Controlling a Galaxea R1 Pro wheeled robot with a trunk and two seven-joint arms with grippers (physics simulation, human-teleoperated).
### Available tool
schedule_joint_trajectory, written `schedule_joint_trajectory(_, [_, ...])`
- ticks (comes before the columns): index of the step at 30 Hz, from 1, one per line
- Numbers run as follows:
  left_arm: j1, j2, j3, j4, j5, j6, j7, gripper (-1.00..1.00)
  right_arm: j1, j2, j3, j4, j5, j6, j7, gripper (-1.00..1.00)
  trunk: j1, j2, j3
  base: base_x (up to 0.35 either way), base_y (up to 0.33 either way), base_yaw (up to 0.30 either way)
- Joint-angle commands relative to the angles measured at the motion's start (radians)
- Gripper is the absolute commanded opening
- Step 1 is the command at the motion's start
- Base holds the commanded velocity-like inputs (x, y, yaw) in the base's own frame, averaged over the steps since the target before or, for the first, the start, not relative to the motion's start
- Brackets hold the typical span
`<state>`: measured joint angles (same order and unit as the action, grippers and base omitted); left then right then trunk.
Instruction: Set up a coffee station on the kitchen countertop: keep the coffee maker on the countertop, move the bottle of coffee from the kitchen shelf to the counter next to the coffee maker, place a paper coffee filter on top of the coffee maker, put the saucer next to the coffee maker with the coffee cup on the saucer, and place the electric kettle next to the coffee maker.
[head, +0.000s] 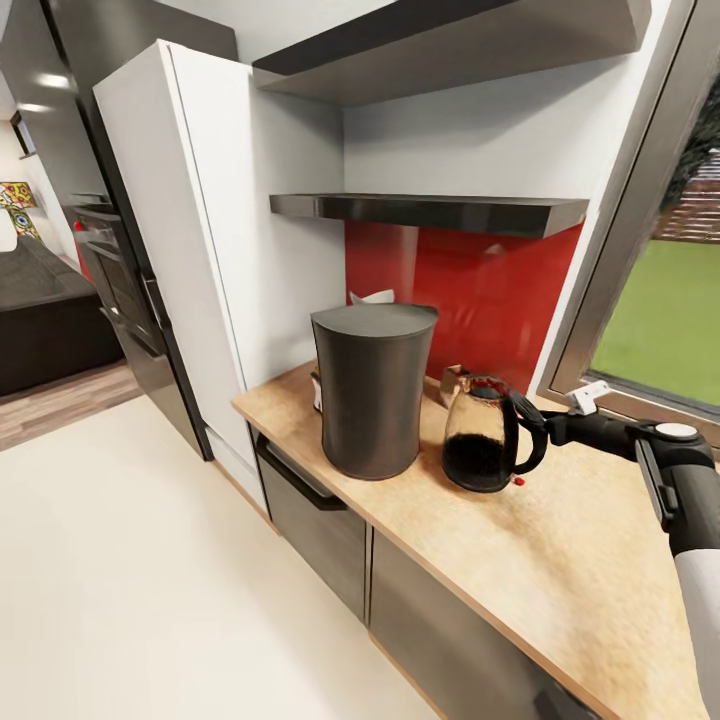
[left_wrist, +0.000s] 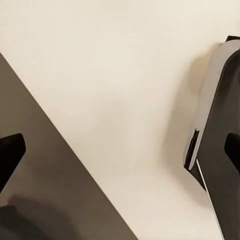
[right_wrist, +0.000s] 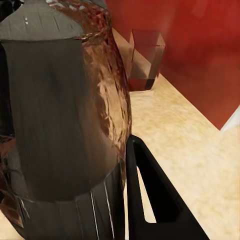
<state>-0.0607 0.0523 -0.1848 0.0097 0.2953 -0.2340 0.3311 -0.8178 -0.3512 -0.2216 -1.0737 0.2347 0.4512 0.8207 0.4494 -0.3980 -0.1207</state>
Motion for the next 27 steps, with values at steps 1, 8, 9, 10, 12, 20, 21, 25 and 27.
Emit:
schedule_joint_trajectory(1, [-0.001,0.000,-0.009,0.001,0.009,-0.003,0.002,1.00,-0.001,0.001,-0.002,0.002,0.003,0.004,0.008,-1.00,0.001,-0.002,-0.002,0.098,0.046,0.000])
schedule_joint_trajectory(8, [-0.001,0.000,-0.008,0.001,0.010,-0.003,0.002,1.00,-0.001,0.001,-0.002,0.027,0.002,-0.022,0.008,-1.00,0.001,-0.002,-0.002,0.080,0.060,0.000])
schedule_joint_trajectory(9, [-0.001,0.000,-0.008,0.001,0.010,-0.003,0.002,1.00,-0.001,0.001,-0.002,0.028,0.002,-0.023,0.008,-1.00,0.001,-0.002,-0.002,0.012,0.010,0.000])
schedule_joint_trajectory(10, [-0.001,0.000,-0.008,0.001,0.010,-0.003,0.002,1.00,-0.001,0.001,-0.002,0.032,0.002,-0.025,0.008,-1.00,0.001,-0.002,-0.002,0.006,0.005,0.000])
schedule_joint_trajectory(12, [-0.001,0.000,-0.008,0.001,0.010,-0.003,0.002,1.00,-0.001,0.001,-0.002,0.038,0.002,-0.026,0.008,-1.00,0.001,-0.002,-0.002,0.003,0.003,0.000])
schedule_joint_trajectory(20, [-0.001,0.000,-0.008,0.001,0.010,-0.003,0.002,1.00,-0.001,0.001,-0.004,0.041,0.001,-0.028,0.008,-1.00,0.001,-0.002,-0.002,0.000,0.000,0.000])
schedule_joint_trajectory(21, [-0.001,0.000,-0.008,0.001,0.010,-0.003,0.002,1.00,-0.001,0.001,-0.005,0.041,0.001,-0.028,0.007,-1.00,0.001,-0.002,-0.002,0.000,0.000,0.000])
schedule_joint_trajectory(25, [-0.001,0.000,-0.008,0.001,0.010,-0.003,0.002,1.00,-0.001,0.001,-0.007,0.047,0.000,-0.028,0.007,-1.00,0.001,-0.002,-0.002,0.000,0.000,0.000])
schedule_joint_trajectory(27, [-0.001,0.000,-0.008,0.001,0.010,-0.002,0.002,1.00,-0.001,0.001,-0.007,0.054,0.000,-0.028,0.007,-1.00,0.001,-0.002,-0.002,0.000,0.000,0.000])
